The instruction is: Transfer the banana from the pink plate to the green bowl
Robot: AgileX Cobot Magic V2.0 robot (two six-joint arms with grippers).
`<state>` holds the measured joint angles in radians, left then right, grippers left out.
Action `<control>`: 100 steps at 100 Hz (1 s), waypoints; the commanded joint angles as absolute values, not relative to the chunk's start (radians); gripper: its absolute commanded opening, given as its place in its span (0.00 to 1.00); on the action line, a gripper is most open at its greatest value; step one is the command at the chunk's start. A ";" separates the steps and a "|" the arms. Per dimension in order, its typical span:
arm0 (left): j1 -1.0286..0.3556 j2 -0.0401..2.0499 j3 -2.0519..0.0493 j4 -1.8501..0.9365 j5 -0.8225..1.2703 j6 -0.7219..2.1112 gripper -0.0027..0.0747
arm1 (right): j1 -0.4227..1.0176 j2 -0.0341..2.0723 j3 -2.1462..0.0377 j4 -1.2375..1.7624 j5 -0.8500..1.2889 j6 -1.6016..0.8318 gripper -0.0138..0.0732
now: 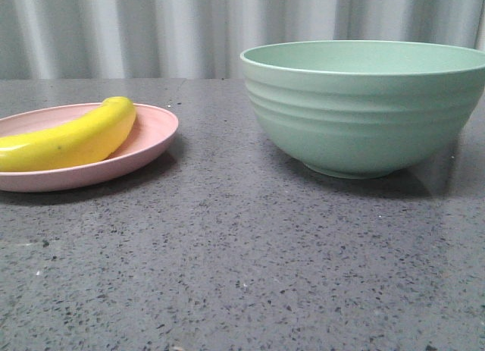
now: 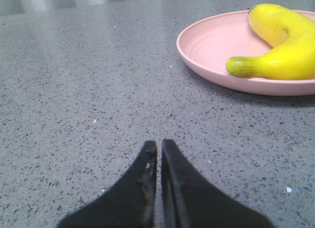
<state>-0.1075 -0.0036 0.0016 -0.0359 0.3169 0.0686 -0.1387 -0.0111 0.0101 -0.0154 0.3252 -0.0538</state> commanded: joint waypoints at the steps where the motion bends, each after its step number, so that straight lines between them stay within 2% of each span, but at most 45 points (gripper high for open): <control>1: -0.107 -0.033 0.010 -0.037 0.250 0.067 0.01 | -0.145 -0.033 0.032 -0.027 0.301 -0.058 0.09; 83: -0.107 -0.033 0.010 -0.037 0.250 0.067 0.01 | -0.145 -0.033 0.032 -0.027 0.301 -0.058 0.09; 100: -0.107 -0.033 0.010 -0.037 0.183 0.067 0.01 | -0.145 -0.033 0.032 -0.027 0.299 -0.058 0.09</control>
